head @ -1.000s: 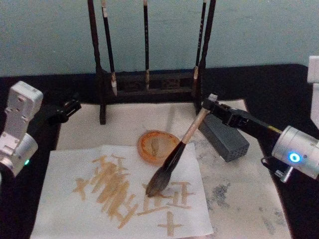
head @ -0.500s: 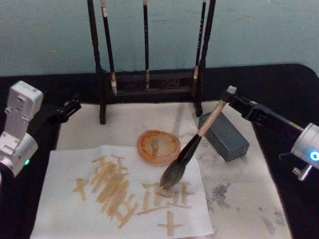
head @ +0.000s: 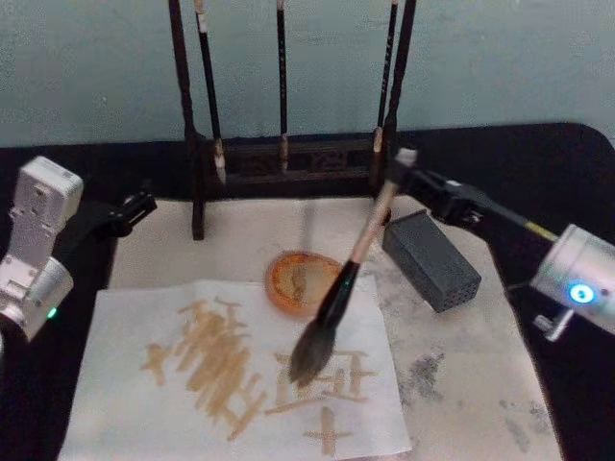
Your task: Pick up the brush from the inkstone, write on the paper, then place the brush back to its original position.
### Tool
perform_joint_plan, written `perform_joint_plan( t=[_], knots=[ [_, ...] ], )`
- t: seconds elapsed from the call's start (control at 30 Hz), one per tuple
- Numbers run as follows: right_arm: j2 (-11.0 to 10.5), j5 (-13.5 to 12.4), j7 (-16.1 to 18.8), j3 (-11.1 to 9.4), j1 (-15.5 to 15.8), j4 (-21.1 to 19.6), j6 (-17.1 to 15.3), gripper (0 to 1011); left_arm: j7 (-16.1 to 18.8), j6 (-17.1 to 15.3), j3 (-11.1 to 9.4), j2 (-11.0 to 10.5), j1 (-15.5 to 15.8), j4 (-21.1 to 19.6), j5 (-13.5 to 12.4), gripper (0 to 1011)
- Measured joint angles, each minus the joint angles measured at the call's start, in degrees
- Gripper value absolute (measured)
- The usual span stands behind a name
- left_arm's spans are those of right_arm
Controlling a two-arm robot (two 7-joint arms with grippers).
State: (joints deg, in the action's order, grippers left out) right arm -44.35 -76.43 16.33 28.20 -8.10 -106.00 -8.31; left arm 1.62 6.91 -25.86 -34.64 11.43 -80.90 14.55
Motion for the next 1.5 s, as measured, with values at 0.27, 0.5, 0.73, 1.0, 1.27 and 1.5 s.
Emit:
perform_joint_plan(
  t=[0.27,0.5,0.73,1.0,1.27,1.5],
  knots=[
    [2.60,1.52,-0.43,2.98,-2.79,0.77,-1.55,199,0.00,0.00,0.00,0.00,0.00,0.00,0.00,1002],
    [4.39,1.95,-0.94,4.68,-4.36,2.48,-2.29,199,0.00,0.00,0.00,0.00,0.00,0.00,0.00,1002],
    [6.04,2.65,-1.35,5.95,-5.46,4.73,-2.44,199,0.00,0.00,0.00,0.00,0.00,0.00,0.00,1002],
    [7.01,3.40,-1.96,6.47,-5.79,7.47,-2.48,199,0.00,0.00,0.00,0.00,0.00,0.00,0.00,1002],
    [6.81,3.61,-2.26,5.85,-5.05,9.01,-2.49,199,0.00,0.00,0.00,0.00,0.00,0.00,0.00,1002],
    [6.42,3.33,-2.22,4.92,-4.01,10.61,-2.55,199,0.00,0.00,0.00,0.00,0.00,0.00,0.00,1002]
  ],
)
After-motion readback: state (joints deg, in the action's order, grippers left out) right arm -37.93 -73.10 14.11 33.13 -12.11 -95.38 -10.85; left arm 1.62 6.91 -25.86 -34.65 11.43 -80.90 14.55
